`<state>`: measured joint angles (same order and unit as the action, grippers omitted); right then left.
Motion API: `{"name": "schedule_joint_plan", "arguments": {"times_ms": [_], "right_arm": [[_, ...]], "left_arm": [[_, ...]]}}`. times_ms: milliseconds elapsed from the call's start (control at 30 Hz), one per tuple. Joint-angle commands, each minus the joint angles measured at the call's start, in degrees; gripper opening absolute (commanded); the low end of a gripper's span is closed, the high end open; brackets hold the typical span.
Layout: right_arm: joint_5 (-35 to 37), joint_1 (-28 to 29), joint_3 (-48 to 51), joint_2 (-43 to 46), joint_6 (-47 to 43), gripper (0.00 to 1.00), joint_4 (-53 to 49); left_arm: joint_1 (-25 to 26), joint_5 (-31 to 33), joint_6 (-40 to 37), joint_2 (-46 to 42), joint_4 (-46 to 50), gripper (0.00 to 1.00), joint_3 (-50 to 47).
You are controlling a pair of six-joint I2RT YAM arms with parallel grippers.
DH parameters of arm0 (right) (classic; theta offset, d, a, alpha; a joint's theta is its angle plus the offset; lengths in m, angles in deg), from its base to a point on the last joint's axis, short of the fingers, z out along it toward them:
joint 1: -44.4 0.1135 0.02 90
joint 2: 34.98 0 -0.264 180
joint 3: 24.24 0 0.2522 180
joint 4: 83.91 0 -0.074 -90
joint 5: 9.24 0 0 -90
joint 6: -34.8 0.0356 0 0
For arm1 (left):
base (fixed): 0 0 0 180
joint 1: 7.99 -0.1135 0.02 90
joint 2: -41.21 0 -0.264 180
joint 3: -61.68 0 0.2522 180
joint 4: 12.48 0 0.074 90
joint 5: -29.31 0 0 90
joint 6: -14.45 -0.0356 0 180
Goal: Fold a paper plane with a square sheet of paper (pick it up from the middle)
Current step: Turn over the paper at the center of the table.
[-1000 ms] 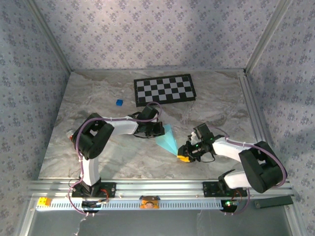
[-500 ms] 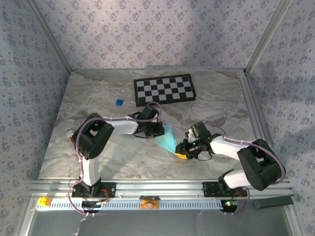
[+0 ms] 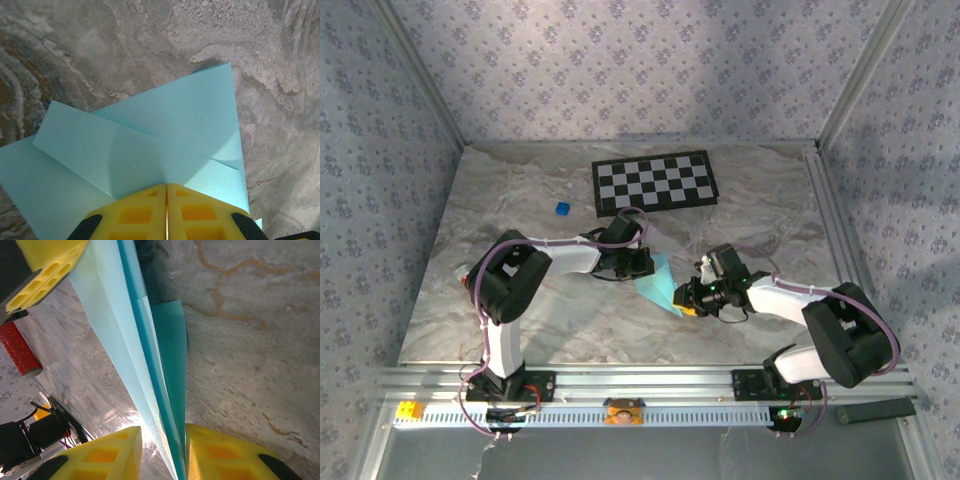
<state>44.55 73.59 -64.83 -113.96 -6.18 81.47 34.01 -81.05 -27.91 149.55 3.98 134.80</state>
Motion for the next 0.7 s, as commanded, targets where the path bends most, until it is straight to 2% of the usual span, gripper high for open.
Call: {"name": "schedule_joint_plan", "arguments": {"times_ms": [0, 400, 667], "right_arm": [[-0.44, -0.01, -0.84, -0.49, -1.14, 0.27, 1.38], [-2.27, -0.85, -0.03, -0.31, -3.24, 0.09, 1.48], [-2.10, -2.25, -0.37, 3.74, -7.48, 0.05, -2.21]], "left_arm": [[-0.33, -0.87, 0.52, 0.83, 1.11, 0.08, -0.10], [-0.33, -1.96, 1.73, -1.22, -2.20, 0.10, -0.22], [0.18, 1.95, 1.52, -9.62, -0.86, 0.23, 0.25]]}}
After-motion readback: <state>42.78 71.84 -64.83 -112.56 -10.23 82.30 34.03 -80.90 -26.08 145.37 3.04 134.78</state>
